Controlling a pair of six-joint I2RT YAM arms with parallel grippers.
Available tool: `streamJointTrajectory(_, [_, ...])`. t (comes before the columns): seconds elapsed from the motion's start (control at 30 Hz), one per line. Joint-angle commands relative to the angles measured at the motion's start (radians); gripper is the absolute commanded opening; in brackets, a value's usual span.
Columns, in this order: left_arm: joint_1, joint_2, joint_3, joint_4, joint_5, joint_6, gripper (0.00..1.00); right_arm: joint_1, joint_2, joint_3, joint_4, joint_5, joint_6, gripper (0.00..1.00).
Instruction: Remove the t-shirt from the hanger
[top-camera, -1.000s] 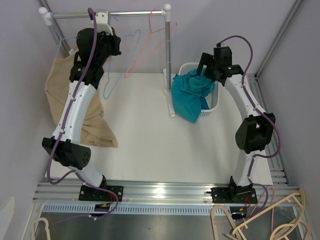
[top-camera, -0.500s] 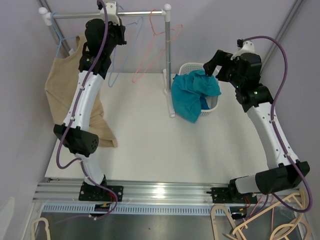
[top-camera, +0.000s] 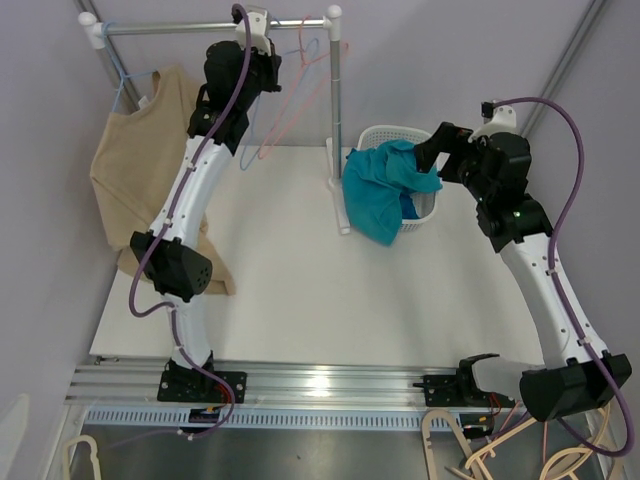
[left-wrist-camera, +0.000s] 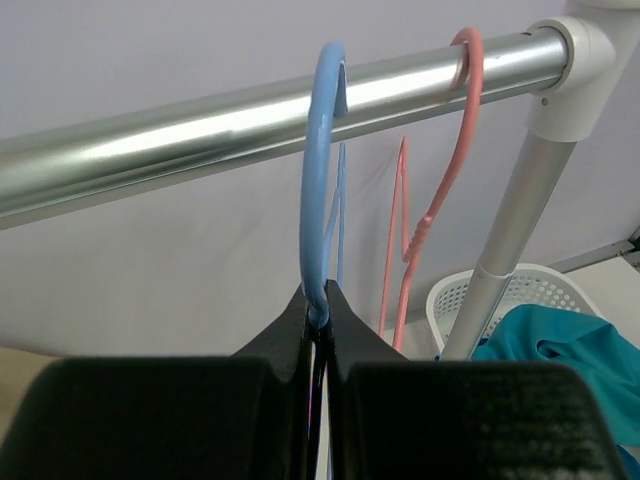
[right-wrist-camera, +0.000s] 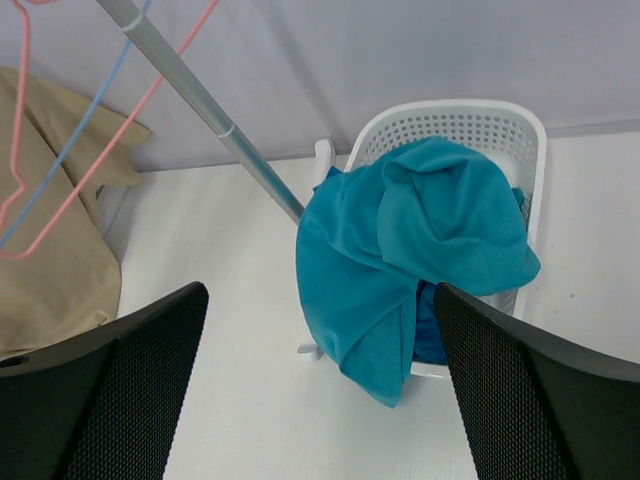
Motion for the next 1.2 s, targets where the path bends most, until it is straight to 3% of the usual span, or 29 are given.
streamJointTrajectory(0.0, [-0.013, 0.015, 0.055, 0.048, 0.007, -0.009, 0.01, -0.009, -0.061, 0.001, 0.074, 0.02, -0.02, 0.99])
streamJointTrajectory(0.47, [-0.049, 0.024, 0.057, 0.141, -0.098, -0.007, 0.01, -0.009, -0.082, -0.002, 0.069, 0.004, 0.0, 0.99])
streamJointTrajectory(0.6, [-0.049, 0.046, 0.118, 0.152, -0.113, -0.007, 0.01, -0.009, -0.078, 0.001, 0.068, 0.004, -0.001, 1.0])
streamJointTrajectory(1.17, [-0.045, 0.165, 0.127, 0.167, -0.061, -0.007, 0.01, -0.01, -0.104, -0.007, 0.046, -0.006, 0.0, 0.99])
